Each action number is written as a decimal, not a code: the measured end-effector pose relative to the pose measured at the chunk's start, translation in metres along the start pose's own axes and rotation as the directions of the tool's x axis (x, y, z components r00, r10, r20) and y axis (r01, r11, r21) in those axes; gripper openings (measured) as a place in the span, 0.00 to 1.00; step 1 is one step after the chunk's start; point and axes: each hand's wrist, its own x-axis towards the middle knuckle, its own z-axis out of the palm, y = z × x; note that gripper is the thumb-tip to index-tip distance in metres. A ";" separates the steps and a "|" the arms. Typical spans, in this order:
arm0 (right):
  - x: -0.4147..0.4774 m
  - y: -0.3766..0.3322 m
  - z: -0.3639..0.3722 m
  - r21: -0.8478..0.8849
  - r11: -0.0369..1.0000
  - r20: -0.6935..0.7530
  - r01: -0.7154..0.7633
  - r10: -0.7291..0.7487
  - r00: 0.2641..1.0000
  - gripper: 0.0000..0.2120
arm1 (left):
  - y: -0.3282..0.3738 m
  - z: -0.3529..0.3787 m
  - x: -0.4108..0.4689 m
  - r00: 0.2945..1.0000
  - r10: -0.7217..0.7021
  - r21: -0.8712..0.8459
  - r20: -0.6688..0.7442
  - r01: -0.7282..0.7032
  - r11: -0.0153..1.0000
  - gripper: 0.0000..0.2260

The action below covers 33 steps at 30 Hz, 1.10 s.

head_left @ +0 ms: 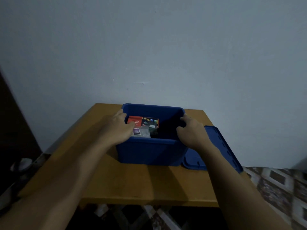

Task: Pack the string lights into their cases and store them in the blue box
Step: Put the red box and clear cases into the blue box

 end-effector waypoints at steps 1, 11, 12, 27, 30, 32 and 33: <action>-0.005 0.001 0.000 0.013 1.000 -0.007 0.003 -0.003 1.000 0.27 | -0.002 0.002 -0.003 1.000 0.002 0.003 -0.015 -0.002 1.000 0.29; -0.048 0.004 -0.003 0.098 0.995 -0.021 0.000 0.002 1.000 0.27 | -0.006 0.004 -0.044 0.996 0.032 -0.017 -0.088 -0.033 0.999 0.27; -0.052 0.004 -0.003 0.098 0.995 -0.022 0.001 0.001 1.000 0.27 | -0.007 0.004 -0.047 0.996 0.029 -0.020 -0.088 -0.031 0.999 0.27; -0.088 0.005 -0.007 0.142 0.990 -0.035 0.021 -0.017 0.999 0.27 | -0.002 0.000 -0.090 0.995 -0.002 -0.022 -0.095 0.000 1.000 0.22; -0.090 0.005 -0.007 0.137 0.990 -0.032 0.023 -0.019 0.999 0.27 | -0.002 -0.001 -0.093 0.996 0.001 -0.015 -0.090 -0.002 1.000 0.23; -0.091 0.005 -0.007 0.140 0.990 -0.029 0.024 -0.020 0.999 0.26 | -0.001 -0.003 -0.094 0.997 -0.001 -0.014 -0.075 0.000 1.000 0.24; -0.091 0.005 -0.007 0.140 0.990 -0.028 0.027 -0.023 0.999 0.26 | 0.001 -0.005 -0.095 0.998 -0.007 -0.004 -0.056 0.007 1.000 0.24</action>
